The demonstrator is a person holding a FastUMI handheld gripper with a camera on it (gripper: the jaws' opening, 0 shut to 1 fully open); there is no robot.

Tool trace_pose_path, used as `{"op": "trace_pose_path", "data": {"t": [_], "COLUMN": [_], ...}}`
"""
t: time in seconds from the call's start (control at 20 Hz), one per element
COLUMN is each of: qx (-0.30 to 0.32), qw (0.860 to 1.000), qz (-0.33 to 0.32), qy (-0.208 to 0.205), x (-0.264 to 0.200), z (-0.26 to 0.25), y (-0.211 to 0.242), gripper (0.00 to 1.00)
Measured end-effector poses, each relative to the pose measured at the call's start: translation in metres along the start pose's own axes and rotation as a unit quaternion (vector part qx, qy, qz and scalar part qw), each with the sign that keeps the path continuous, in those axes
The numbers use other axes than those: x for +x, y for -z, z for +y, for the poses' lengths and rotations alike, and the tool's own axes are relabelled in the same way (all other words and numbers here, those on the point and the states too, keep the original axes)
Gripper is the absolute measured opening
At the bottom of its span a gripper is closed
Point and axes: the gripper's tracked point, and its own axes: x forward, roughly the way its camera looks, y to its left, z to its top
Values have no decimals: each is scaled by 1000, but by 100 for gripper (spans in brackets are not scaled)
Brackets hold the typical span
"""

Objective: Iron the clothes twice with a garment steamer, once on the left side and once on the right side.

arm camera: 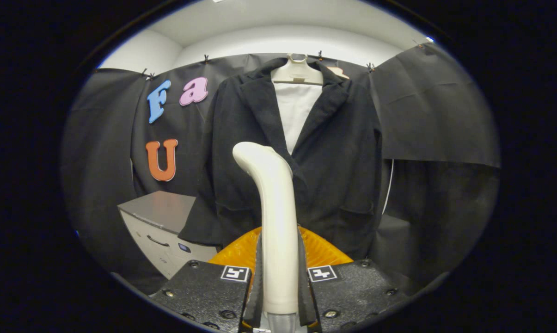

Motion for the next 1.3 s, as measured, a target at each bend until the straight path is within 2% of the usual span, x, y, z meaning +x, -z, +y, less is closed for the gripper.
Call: {"op": "trace_pose_path", "data": {"t": [0.2, 0.65, 1.3], "qx": [7, -6, 5], "qw": [999, 996, 980], "qz": [42, 92, 191], "qy": [5, 21, 48], "x": [1, -4, -14], "z": [0, 7, -8], "y": [37, 97, 191], "gripper": [33, 33, 33]}}
